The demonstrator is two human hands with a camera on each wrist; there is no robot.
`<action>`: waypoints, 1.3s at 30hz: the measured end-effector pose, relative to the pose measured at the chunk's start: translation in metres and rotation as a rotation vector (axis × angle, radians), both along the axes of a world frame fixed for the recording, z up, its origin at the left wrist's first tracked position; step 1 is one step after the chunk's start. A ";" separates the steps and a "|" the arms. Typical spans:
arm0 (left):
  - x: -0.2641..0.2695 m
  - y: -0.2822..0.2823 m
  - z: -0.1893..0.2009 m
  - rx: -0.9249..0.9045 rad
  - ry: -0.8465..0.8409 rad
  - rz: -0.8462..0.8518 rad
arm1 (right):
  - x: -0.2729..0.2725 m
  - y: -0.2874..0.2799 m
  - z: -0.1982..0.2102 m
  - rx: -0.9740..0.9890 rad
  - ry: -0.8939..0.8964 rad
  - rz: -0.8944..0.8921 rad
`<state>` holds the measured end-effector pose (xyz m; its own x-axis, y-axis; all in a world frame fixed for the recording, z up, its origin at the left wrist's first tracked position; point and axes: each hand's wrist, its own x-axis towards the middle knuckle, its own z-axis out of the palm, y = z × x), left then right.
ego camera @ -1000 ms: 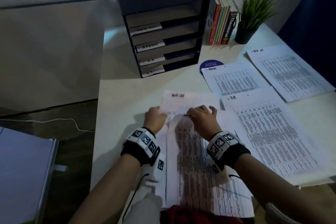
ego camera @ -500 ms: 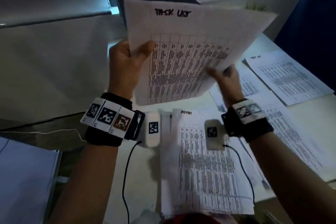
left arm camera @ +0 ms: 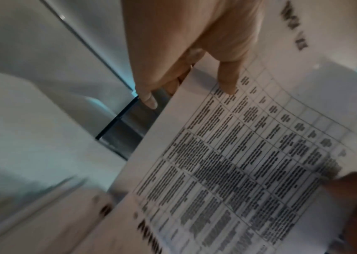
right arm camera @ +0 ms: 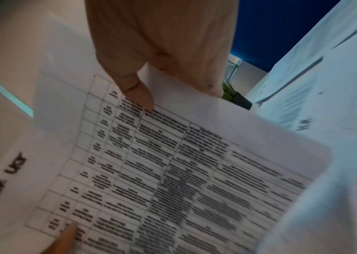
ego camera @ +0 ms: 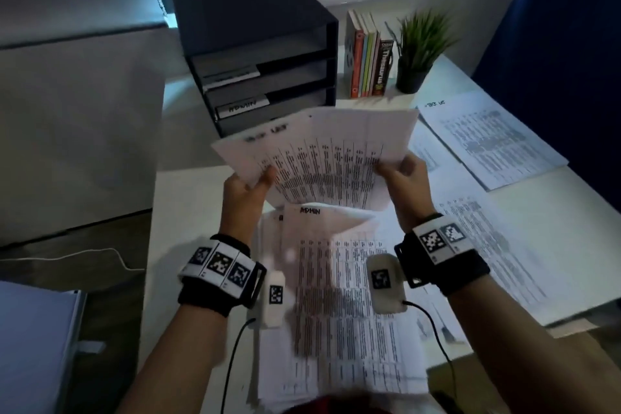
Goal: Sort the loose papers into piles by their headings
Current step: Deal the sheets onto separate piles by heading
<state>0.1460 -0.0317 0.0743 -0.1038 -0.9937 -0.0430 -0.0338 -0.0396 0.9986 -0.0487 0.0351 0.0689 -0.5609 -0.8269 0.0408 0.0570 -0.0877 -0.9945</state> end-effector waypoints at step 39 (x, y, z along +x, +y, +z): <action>-0.431 0.009 -0.090 0.372 -0.773 -0.308 | -0.410 0.039 -0.103 0.886 0.254 -0.362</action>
<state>-0.2853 -0.0225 -0.0152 -0.1715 -0.8346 -0.5235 -0.7510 -0.2332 0.6178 -0.4584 0.0742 -0.0338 -0.8463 -0.3965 -0.3557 -0.0501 0.7241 -0.6879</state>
